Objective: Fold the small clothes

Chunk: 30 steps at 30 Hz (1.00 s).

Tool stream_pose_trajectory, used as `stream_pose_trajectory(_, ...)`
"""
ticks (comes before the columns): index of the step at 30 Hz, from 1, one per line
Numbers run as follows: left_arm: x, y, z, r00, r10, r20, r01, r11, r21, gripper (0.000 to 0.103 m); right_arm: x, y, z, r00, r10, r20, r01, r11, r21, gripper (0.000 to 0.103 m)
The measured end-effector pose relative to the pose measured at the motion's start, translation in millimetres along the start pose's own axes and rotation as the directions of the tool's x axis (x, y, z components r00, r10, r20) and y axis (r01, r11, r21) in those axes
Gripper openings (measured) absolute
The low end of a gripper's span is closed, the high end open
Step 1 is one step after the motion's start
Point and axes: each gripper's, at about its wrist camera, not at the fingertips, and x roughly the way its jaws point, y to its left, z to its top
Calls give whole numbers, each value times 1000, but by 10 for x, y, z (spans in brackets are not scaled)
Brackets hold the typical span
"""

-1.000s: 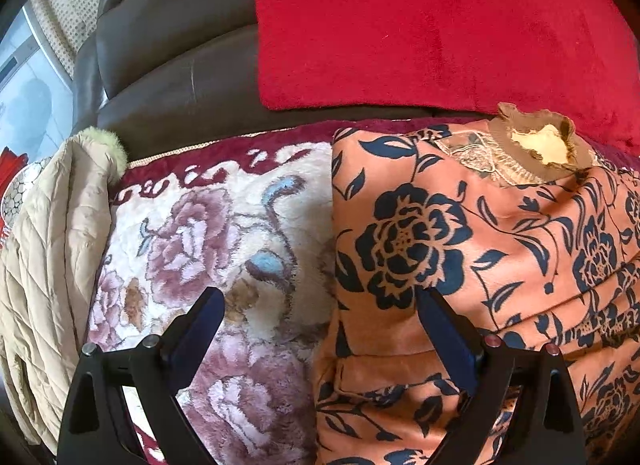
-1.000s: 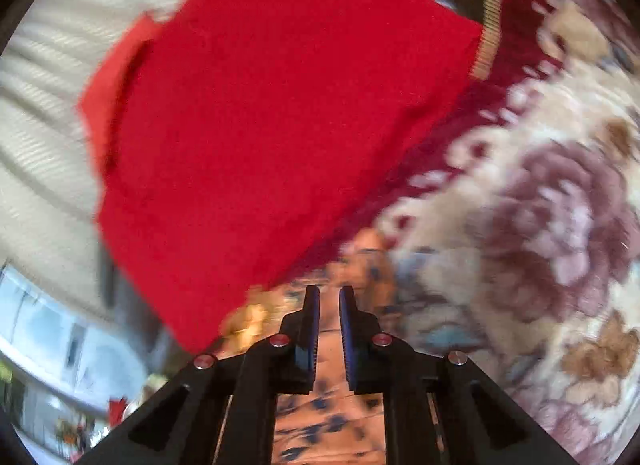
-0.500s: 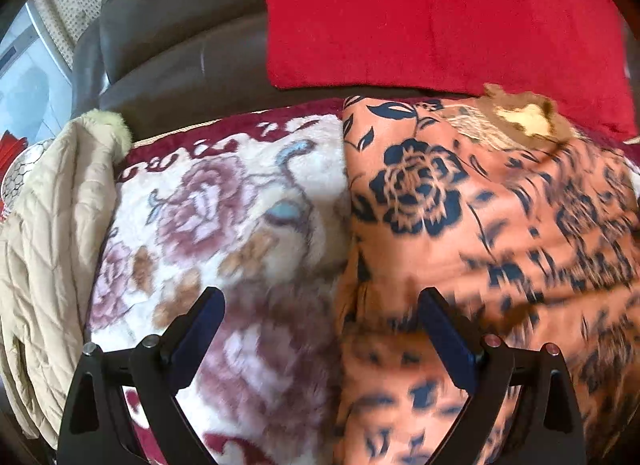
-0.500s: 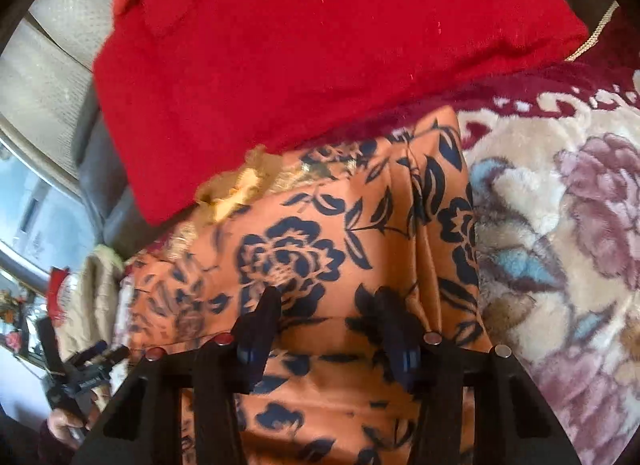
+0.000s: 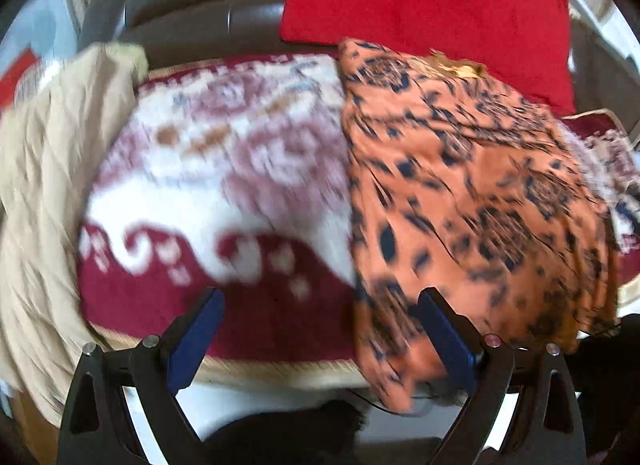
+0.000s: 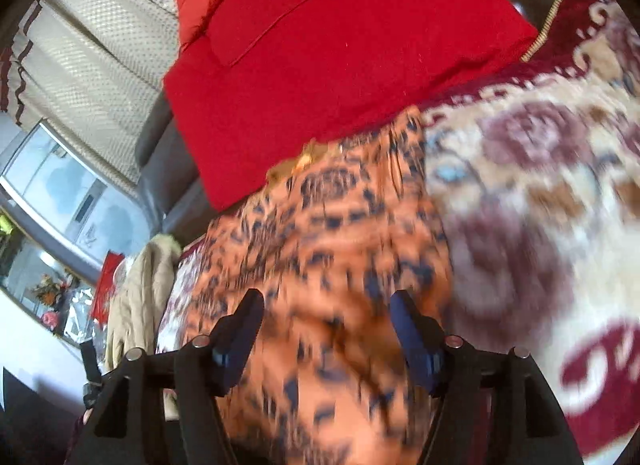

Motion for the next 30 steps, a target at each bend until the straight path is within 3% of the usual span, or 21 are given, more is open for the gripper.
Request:
stream_pose_trajectory(2,36,-41,-186,1000,-24,-11,24,1000,-5,91,-171,-19,-252,1000,-26,-18,26,1000,-9,71)
stream_pose_trajectory(4,125,-70,-331,998,-29,-50,28,999,-17,78,-275,-49,-483,998,-53,-43,53,999,-13,71)
stream_pose_trajectory(7,246,-50,-499,990,-96,-101,89,993,-78,77,-375,-111,-795,988,-119,-100,118,993,-18,71)
stream_pose_trajectory(10,373,-56,-579,987,-94,-133,77,989,-130,77,-406,-196,-1013,976,-160,-150,160,987,-12,71)
stream_pose_trajectory(13,523,-82,-620,968,-172,-183,139,974,-181,77,-379,-307,-1136,964,-199,-179,205,979,14,71)
stream_pose_trajectory(19,663,-157,-575,976,-137,-171,100,972,-212,75,-322,-404,-1235,938,-286,-194,293,956,7,75)
stream_pose_trajectory(20,673,-175,-570,975,-150,-164,113,970,-215,69,-293,-422,-1255,931,-304,-203,312,950,7,75)
stream_pose_trajectory(21,688,-196,-558,972,-173,-159,137,967,-215,50,-261,-435,-1264,929,-304,-210,313,949,14,75)
stream_pose_trajectory(22,693,-220,-575,967,-199,-160,162,963,-218,38,-227,-441,-1280,930,-297,-217,309,951,20,75)
stream_pose_trajectory(23,702,-240,-574,965,-205,-165,167,961,-222,35,-173,-432,-1303,927,-299,-227,310,951,12,75)
stream_pose_trajectory(25,693,-264,-569,964,-214,-158,178,960,-217,16,-67,-393,-1349,915,-318,-247,321,947,-31,74)
stream_pose_trajectory(26,685,-269,-572,963,-220,-156,185,959,-213,13,-25,-361,-1376,913,-326,-244,324,945,-51,59)
stream_pose_trajectory(27,666,-258,-576,962,-229,-151,194,957,-215,10,12,-326,-1399,909,-331,-252,324,943,-72,29)
stream_pose_trajectory(28,633,-234,-578,959,-245,-145,211,953,-216,8,44,-294,-1417,901,-334,-277,321,943,-91,25)
stream_pose_trajectory(30,556,-186,-565,955,-269,-124,240,948,-210,7,13,-224,-1436,909,-299,-291,281,954,-101,13)
